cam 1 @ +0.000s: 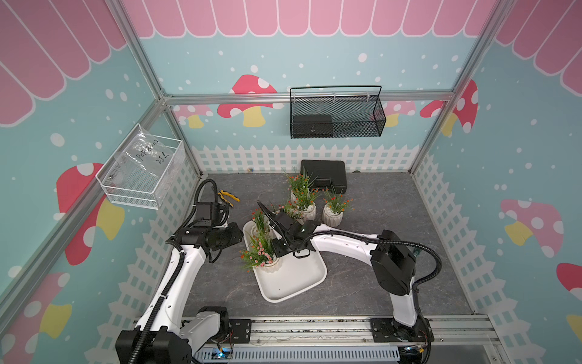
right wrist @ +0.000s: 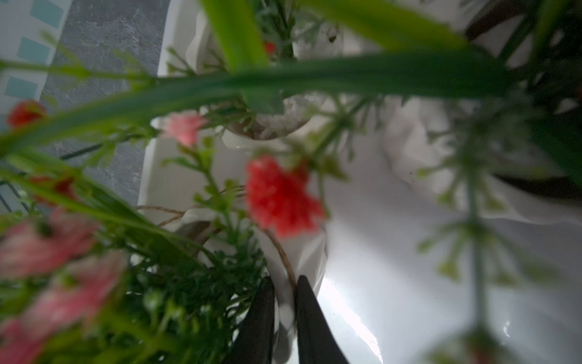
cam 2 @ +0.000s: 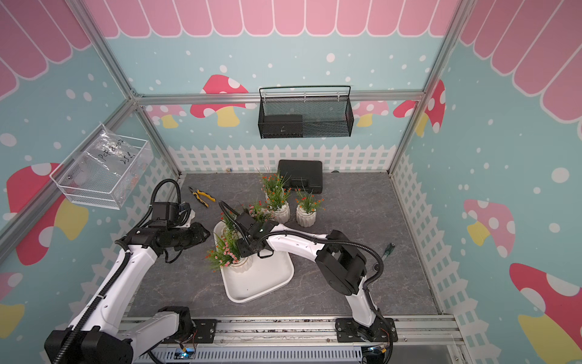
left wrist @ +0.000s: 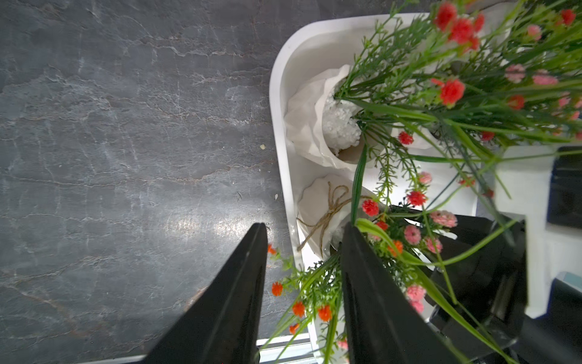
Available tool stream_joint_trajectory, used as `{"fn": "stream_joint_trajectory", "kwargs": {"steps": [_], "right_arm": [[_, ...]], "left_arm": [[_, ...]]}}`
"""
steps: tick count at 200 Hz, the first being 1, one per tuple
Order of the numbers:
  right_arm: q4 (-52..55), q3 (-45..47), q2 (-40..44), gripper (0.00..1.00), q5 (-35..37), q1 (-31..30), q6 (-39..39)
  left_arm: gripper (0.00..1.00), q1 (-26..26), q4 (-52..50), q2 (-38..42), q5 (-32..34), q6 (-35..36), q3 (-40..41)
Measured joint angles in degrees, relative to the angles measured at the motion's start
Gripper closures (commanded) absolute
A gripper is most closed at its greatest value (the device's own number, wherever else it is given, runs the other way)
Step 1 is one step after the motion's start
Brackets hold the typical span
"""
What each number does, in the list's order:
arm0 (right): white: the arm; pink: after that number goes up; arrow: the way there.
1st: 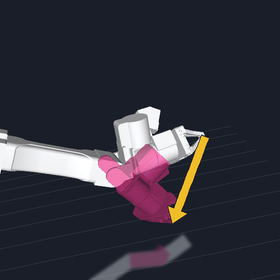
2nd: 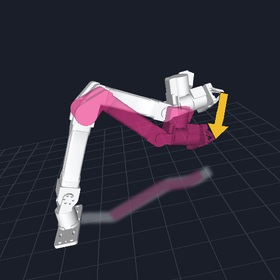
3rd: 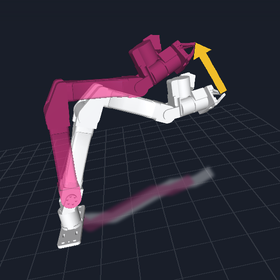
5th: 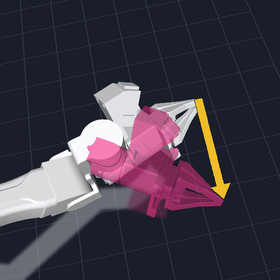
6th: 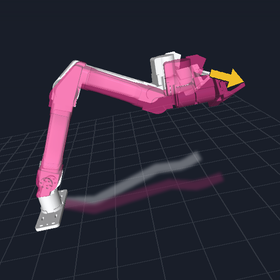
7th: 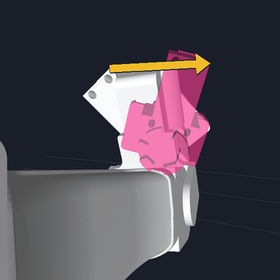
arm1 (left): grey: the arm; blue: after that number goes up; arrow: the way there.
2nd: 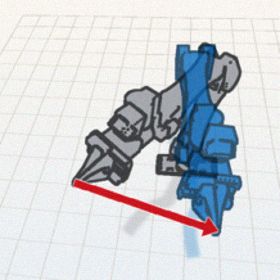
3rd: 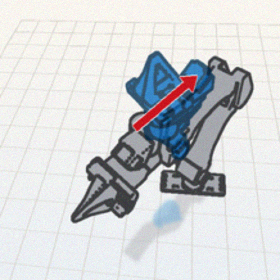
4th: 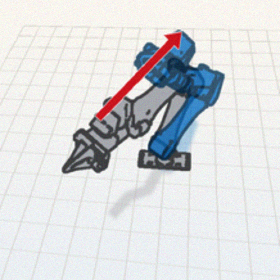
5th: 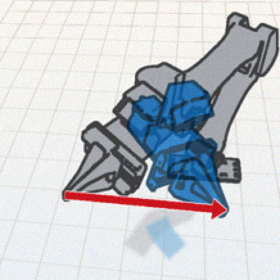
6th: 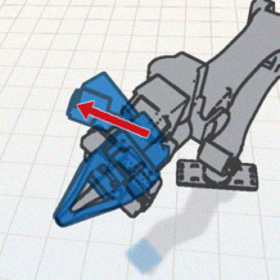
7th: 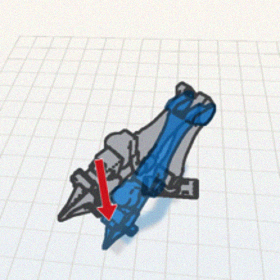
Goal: Put the potted gypsophila into the storage box
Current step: Place the baby's breath potted plant at the storage box, then pick up the baby's breath potted plant from the center of the board.
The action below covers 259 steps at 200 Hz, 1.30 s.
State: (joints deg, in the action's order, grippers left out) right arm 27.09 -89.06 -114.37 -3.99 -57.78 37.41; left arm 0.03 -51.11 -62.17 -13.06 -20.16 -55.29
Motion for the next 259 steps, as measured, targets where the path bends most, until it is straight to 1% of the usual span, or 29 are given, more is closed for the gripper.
{"fn": "stream_joint_trajectory", "kwargs": {"steps": [15, 31, 50, 74, 98, 129, 142, 148, 164, 181, 199, 219, 240, 259], "right_arm": [[-0.6, -0.2, 0.0, 0.71, -0.1, 0.0, 0.2], [-1.0, -0.3, 0.0, 0.66, 0.0, 0.0, 0.8], [-1.4, -0.3, 0.0, 0.61, 0.2, 0.0, 0.8], [-1.9, 1.5, 1.8, 0.58, 0.7, 0.0, 0.8], [-1.9, 7.1, 8.5, 0.55, 1.7, 0.0, 0.8], [-2.2, 16.5, 22.0, 0.52, 2.7, 1.7, 0.2], [-2.7, 20.8, 27.8, 0.50, 2.8, 4.6, -0.2], [-3.0, 22.7, 30.0, 0.49, 2.4, 6.4, -0.4], [-4.2, 27.9, 35.5, 0.48, 0.9, 13.4, -1.4], [-4.5, 32.0, 38.9, 0.47, -1.6, 21.6, -2.8], [-4.5, 34.3, 40.1, 0.46, -3.8, 29.0, -4.6], [-4.6, 35.1, 40.1, 0.46, -6.4, 36.0, -6.4], [-5.6, 35.1, 39.4, 0.46, -9.0, 41.7, -7.8], [-7.1, 35.1, 37.0, 0.48, -11.0, 44.7, -8.6]], "left_arm": [[0.59, 0.0, 0.1, 0.0, -0.3, 0.0, 0.0], [0.59, 0.0, 0.3, 0.0, -0.6, 0.0, 0.0], [0.58, 0.0, 0.4, 0.2, -1.0, 0.2, 0.0], [0.56, 0.0, 0.4, 0.8, -1.9, 0.6, 0.0], [0.54, 0.0, 0.7, 2.0, -4.0, 1.2, 0.0], [0.51, -0.2, 1.6, 4.4, -9.6, 2.0, 0.0], [0.50, -1.4, 2.5, 5.9, -11.0, 2.0, 0.0], [0.49, -3.0, 3.2, 6.5, -11.3, 2.0, 0.0], [0.48, -8.9, 5.3, 7.7, -11.2, 1.9, -0.3], [0.48, -15.6, 7.4, 7.1, -10.6, 1.2, -1.7], [0.49, -20.2, 10.2, 4.3, -10.0, 0.3, -4.0], [0.49, -23.5, 12.9, 0.2, -9.0, -0.5, -6.2], [0.49, -25.2, 14.6, -3.1, -8.3, -1.0, -7.1], [0.49, -25.2, 15.1, -4.8, -7.3, -1.5, -7.1]]}}
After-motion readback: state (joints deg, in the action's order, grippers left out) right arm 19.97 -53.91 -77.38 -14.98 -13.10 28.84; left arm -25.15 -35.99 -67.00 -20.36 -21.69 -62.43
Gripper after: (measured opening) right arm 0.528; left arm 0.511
